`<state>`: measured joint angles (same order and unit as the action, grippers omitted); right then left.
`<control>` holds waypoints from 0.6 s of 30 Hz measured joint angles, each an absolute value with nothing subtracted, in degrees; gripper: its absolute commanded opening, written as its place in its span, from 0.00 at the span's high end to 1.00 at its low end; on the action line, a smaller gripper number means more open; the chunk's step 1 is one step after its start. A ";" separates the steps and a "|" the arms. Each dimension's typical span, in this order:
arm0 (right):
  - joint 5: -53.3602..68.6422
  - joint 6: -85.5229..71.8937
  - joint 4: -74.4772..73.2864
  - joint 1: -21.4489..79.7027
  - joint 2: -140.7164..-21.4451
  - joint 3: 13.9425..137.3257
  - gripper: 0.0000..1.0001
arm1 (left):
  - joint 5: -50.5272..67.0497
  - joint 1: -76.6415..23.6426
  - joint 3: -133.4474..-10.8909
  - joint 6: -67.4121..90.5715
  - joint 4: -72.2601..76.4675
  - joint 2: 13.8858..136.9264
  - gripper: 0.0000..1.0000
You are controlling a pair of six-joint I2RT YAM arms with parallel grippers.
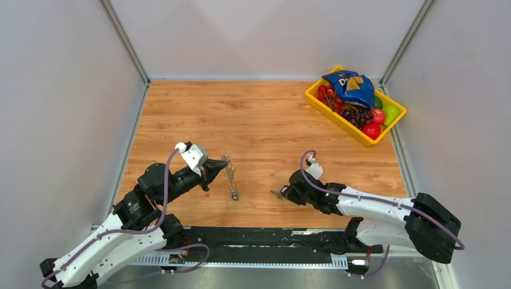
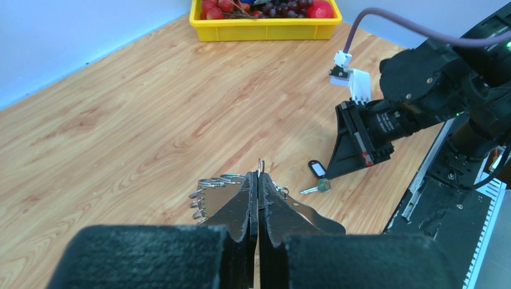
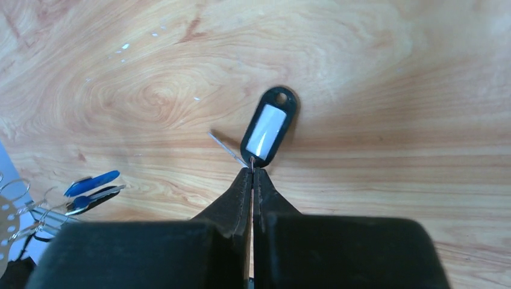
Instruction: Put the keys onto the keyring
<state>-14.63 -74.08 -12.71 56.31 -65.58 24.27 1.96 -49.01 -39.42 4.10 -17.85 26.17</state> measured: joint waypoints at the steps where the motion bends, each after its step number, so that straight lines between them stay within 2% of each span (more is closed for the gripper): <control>1: -14.74 -72.64 -13.61 56.31 -65.14 25.02 1.00 | 1.87 -49.01 -39.42 4.10 -17.82 26.24 1.00; 8: -14.11 -57.32 -19.22 56.29 -61.76 33.45 1.00 | 1.56 -49.01 -39.42 3.86 -17.82 26.79 1.00; 18: -2.87 -31.44 -25.08 56.16 -58.83 47.16 1.00 | 1.63 -49.01 -39.46 3.75 -17.80 29.08 1.00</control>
<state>-2.87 -31.44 -25.08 56.16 -58.83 47.16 1.63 -49.01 -39.46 3.75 -17.80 29.08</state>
